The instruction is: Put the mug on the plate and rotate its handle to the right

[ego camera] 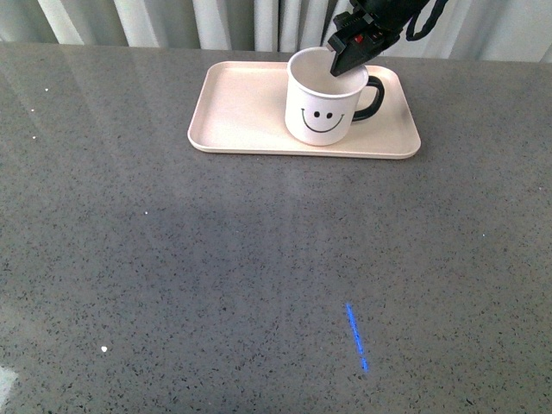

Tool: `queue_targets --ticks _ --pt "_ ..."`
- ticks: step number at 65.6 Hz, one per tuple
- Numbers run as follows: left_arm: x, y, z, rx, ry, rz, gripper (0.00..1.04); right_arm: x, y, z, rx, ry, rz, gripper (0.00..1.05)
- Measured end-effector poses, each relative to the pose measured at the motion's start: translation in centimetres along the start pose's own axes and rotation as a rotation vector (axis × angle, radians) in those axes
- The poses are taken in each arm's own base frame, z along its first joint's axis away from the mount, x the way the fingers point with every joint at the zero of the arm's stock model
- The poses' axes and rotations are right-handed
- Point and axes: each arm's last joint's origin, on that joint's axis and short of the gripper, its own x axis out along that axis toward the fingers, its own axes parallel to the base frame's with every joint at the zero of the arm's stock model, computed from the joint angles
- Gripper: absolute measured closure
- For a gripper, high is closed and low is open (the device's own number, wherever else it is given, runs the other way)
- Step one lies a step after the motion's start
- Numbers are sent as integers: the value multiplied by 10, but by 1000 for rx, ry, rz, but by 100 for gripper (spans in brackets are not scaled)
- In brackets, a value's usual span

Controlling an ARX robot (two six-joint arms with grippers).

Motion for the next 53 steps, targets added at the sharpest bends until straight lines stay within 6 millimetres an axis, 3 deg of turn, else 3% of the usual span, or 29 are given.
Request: queue_targets --ticks 4,29,37,41,53 --pt "0 0 0 0 0 0 9 0 0 0 -4 1 -2 100" --pt "0 0 0 0 0 0 9 -3 0 3 -14 -3 -3 42" --pt "0 0 0 0 0 0 9 -14 -2 11 -24 -33 -22 14" --pt "0 0 0 0 0 0 9 -15 -2 11 -25 -37 -22 8" --pt "0 0 0 0 0 0 9 -23 -1 11 -29 -82 -16 9"
